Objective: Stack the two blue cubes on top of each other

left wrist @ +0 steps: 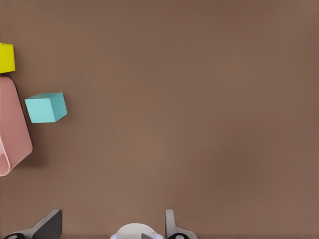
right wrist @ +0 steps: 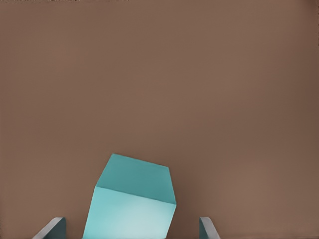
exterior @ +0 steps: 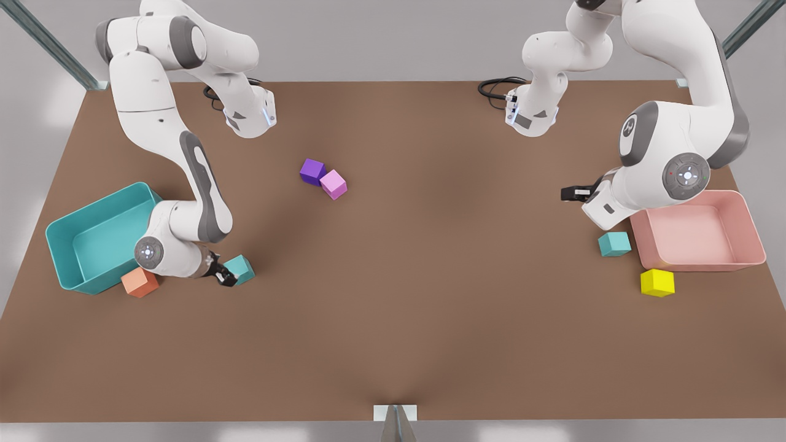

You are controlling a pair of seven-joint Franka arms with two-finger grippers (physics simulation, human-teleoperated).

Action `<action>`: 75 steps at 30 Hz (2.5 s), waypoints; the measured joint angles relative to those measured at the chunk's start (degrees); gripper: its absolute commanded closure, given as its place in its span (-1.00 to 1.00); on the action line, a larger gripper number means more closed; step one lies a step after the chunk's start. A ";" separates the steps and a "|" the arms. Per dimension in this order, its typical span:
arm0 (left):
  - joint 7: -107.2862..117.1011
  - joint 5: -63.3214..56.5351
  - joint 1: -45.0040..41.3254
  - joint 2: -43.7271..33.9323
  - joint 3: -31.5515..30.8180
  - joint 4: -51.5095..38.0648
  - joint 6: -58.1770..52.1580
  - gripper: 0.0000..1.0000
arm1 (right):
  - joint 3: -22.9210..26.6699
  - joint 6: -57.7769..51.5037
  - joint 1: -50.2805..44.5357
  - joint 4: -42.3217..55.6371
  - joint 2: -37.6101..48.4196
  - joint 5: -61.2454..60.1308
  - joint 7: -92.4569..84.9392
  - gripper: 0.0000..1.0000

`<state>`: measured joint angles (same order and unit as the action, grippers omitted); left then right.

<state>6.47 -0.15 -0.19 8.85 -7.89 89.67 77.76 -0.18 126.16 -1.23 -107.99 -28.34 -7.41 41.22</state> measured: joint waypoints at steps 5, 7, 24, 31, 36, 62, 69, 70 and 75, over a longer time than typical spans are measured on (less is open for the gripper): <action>-0.05 0.00 0.03 0.00 0.00 0.00 0.00 -1.00 | -0.04 0.13 -0.05 0.01 -1.30 -1.02 3.36 -0.99; -0.07 0.00 0.03 0.06 0.00 0.00 0.01 -1.00 | -0.08 0.16 -0.12 0.08 -1.48 -1.69 4.47 -0.99; -0.12 0.00 0.06 0.13 0.00 0.00 0.03 -1.00 | -0.44 0.29 -0.35 2.40 -6.21 -2.77 10.14 -0.99; -0.12 0.00 0.09 0.26 0.00 0.00 0.05 -1.00 | -0.47 0.38 0.05 3.08 -7.10 -2.86 10.98 -0.28; -0.13 -0.03 0.01 0.26 0.00 0.00 0.05 -1.00 | -1.07 -1.52 -0.30 6.93 -6.20 -4.75 10.96 -0.28; -9.33 -1.52 4.92 9.26 17.46 22.74 42.97 -1.00 | -3.48 -2.64 -39.93 44.24 -28.19 -5.48 55.89 -1.00; -15.06 -1.38 6.71 13.40 17.46 22.76 48.15 -1.00 | -2.95 -2.67 -37.77 46.79 -25.52 -5.18 64.15 -1.00; -15.87 -1.38 6.89 13.97 17.46 22.77 48.77 -1.00 | -2.95 -2.93 -36.18 46.87 -24.18 -5.03 64.97 -1.00; -19.28 -1.36 7.15 15.60 17.41 23.63 51.30 -1.00 | -2.98 -11.52 -24.02 46.30 -20.42 -2.79 63.66 -1.00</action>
<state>-12.81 -1.51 6.96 24.45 9.52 113.30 129.05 -3.15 114.64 -25.25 -61.70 -48.76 -10.19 104.88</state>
